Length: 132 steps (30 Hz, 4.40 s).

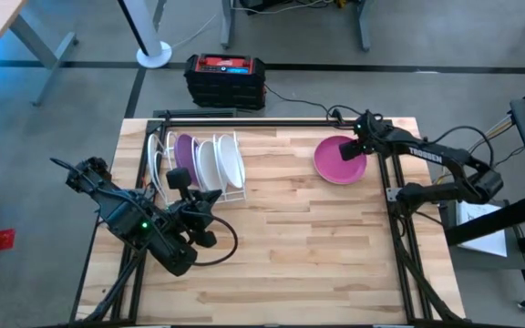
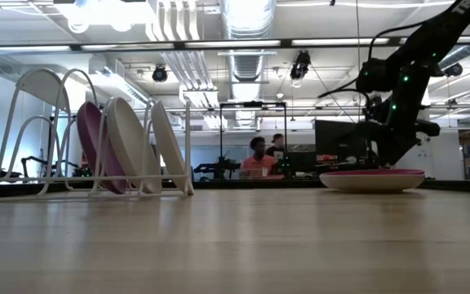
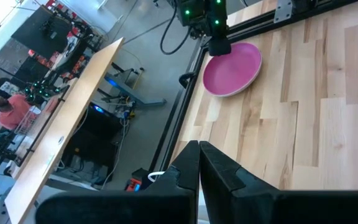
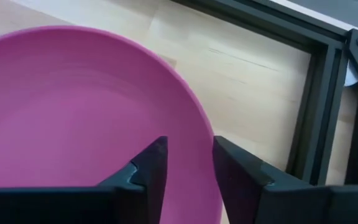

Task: Sort dishes
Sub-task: Put the pink plate into the white dish rack

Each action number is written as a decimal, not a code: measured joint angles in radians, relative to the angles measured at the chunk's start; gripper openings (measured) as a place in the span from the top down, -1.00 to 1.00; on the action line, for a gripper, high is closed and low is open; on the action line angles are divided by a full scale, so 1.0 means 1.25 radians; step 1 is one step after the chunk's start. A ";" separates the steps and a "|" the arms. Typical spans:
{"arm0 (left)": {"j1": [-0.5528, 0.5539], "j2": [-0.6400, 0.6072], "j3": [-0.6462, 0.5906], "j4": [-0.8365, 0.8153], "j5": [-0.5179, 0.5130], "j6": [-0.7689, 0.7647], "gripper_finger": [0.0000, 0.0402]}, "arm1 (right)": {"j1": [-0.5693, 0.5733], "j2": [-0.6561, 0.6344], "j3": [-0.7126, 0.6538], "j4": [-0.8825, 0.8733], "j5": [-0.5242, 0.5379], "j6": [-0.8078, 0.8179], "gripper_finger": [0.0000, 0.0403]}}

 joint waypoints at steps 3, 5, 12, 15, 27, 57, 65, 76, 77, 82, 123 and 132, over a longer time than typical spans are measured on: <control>0.000 0.000 0.000 0.000 0.000 0.000 1.00 | 0.001 0.010 0.000 0.000 0.010 -0.008 0.45; 0.000 0.000 0.000 0.000 0.000 0.000 1.00 | 0.003 0.014 0.000 -0.001 0.017 -0.012 0.48; -0.001 0.000 -0.001 0.000 0.000 0.000 1.00 | 0.006 0.008 0.000 0.000 0.020 -0.033 0.46; -0.001 0.000 -0.006 0.000 0.000 0.000 1.00 | 0.006 0.009 0.000 0.000 0.021 -0.033 0.35; 0.000 0.000 -0.058 0.002 0.000 -0.016 1.00 | 0.011 0.109 0.037 -0.033 0.042 0.011 -0.16; 0.000 0.000 -0.056 0.007 0.000 -0.021 1.00 | 0.056 0.156 0.098 -0.061 -0.122 0.027 0.66; 0.000 0.000 -0.055 0.008 0.000 -0.021 1.00 | 0.057 0.193 0.098 -0.059 -0.122 0.001 0.62; 0.000 0.000 -0.055 0.011 0.000 -0.021 1.00 | 0.074 0.127 0.098 -0.070 -0.130 -0.019 0.97; 0.000 0.000 -0.055 0.012 0.000 -0.021 1.00 | 0.076 0.120 0.098 -0.073 -0.130 -0.020 0.97; 0.000 -0.001 -0.055 0.014 0.000 -0.021 1.00 | 0.086 0.084 0.098 -0.092 -0.093 -0.018 0.99; 0.000 -0.001 -0.055 0.030 0.000 -0.021 1.00 | 0.154 -0.178 0.104 -0.144 -0.123 0.030 1.00; -0.001 -0.001 -0.055 0.057 0.025 -0.033 1.00 | 0.192 -0.306 0.099 -0.047 -0.227 -0.013 1.00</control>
